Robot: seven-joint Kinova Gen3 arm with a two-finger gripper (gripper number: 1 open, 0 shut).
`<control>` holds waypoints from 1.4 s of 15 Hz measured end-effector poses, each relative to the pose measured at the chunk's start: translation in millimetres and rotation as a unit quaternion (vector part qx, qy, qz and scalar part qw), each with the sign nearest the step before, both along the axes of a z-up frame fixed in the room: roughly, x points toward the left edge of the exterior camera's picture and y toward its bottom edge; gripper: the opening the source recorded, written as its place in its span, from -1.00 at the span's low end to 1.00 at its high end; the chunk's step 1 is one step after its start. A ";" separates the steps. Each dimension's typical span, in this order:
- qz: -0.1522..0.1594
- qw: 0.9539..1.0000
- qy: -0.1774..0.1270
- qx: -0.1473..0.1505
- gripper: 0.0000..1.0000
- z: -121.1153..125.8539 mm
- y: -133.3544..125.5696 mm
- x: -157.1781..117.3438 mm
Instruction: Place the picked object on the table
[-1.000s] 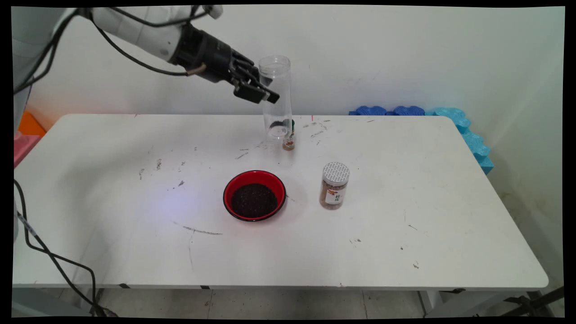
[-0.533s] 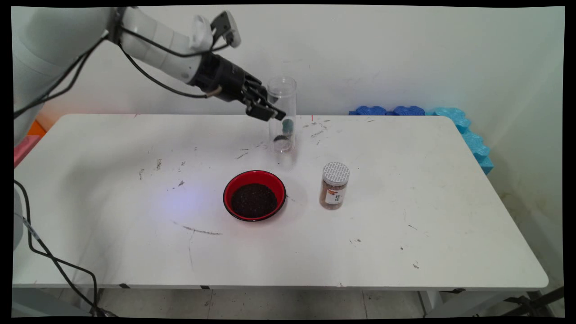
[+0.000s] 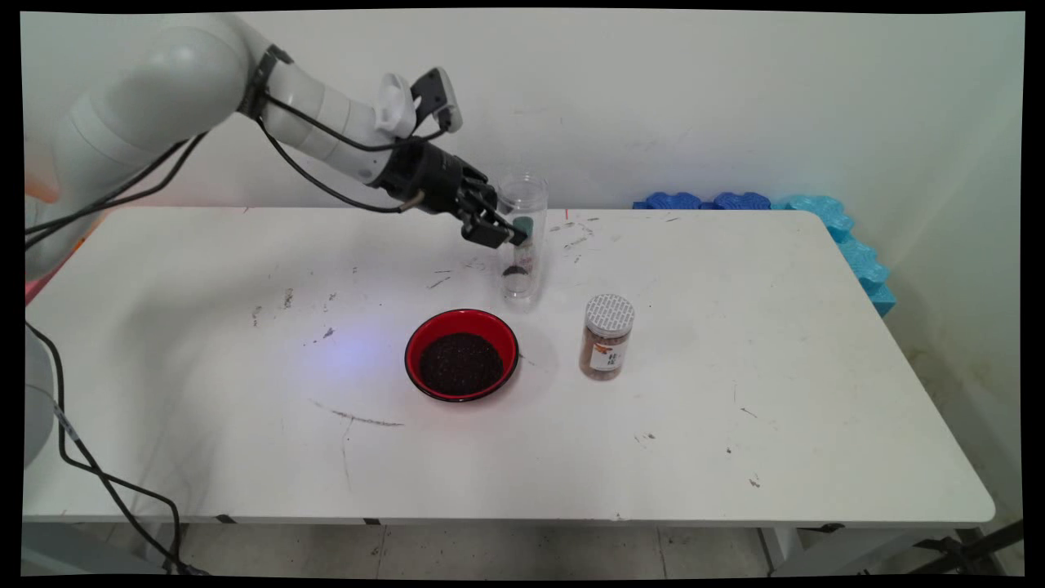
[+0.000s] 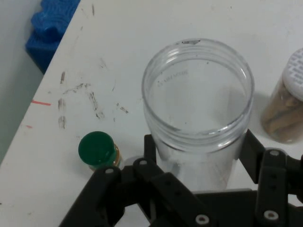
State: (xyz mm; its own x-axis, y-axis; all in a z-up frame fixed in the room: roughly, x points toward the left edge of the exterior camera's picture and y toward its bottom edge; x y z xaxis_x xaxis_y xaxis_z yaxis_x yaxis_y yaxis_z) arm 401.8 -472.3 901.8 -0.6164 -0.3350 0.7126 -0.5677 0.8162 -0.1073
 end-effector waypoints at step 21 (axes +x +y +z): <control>-0.012 1.000 -0.017 -0.004 1.00 -46.7 -15.3 -4.3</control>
State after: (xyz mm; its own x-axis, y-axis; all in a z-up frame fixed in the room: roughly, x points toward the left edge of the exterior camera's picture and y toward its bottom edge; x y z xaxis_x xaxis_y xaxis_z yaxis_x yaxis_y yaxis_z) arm 397.5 -487.5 855.1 -0.6488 -0.3146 0.6929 -0.5435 0.8289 -0.1326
